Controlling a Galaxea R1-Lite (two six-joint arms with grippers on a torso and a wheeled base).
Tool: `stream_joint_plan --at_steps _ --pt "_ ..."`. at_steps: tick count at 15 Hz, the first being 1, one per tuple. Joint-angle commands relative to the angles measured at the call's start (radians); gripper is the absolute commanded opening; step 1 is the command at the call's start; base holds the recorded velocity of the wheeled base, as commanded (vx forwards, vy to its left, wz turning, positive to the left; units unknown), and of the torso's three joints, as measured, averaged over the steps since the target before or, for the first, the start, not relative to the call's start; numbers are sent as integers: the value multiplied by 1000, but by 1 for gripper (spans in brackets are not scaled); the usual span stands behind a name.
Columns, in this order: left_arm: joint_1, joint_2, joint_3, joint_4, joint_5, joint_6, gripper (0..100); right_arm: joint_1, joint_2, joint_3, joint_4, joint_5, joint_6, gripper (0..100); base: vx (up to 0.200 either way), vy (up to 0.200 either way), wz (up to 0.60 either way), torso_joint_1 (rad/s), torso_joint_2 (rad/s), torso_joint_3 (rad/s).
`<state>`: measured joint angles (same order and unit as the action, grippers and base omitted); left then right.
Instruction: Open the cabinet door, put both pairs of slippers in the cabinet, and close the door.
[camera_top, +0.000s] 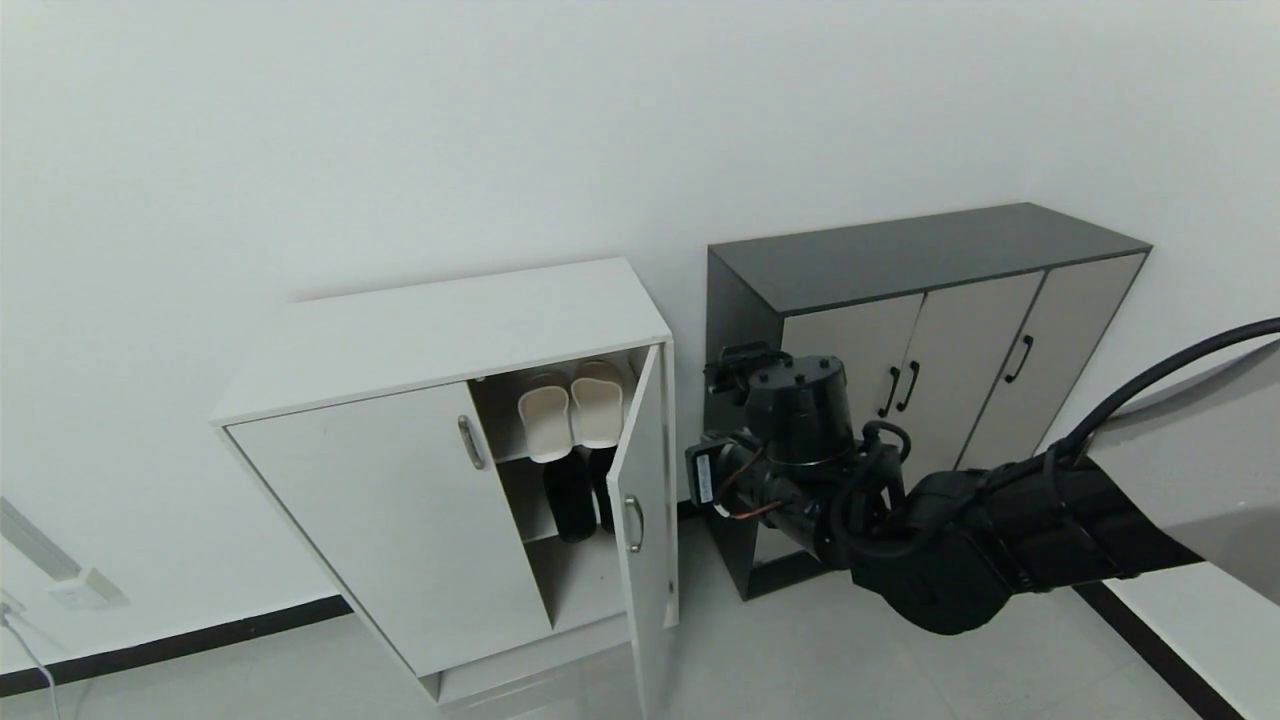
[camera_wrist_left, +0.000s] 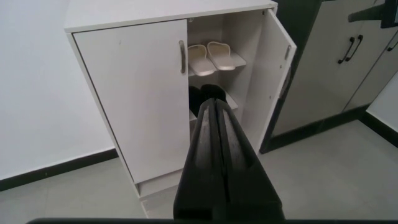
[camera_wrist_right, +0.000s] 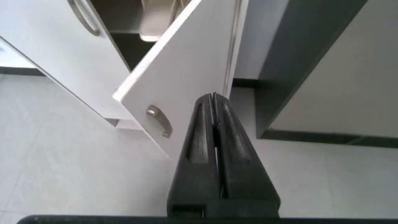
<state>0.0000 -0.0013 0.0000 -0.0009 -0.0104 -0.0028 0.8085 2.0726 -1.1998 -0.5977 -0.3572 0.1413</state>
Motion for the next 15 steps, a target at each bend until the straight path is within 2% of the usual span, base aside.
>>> stream_joint_plan --at_steps 1,9,15 --pt "0 1 0 1 0 0 0 4 -5 2 -11 0 0 0 0 0 0 0 0 0" --pt "0 1 0 -1 0 0 0 4 -6 29 -47 26 -15 0 0 0 600 2 2 4" --pt "0 1 0 1 0 0 0 -12 -19 106 -131 6 -86 0 0 0 0 0 0 0"
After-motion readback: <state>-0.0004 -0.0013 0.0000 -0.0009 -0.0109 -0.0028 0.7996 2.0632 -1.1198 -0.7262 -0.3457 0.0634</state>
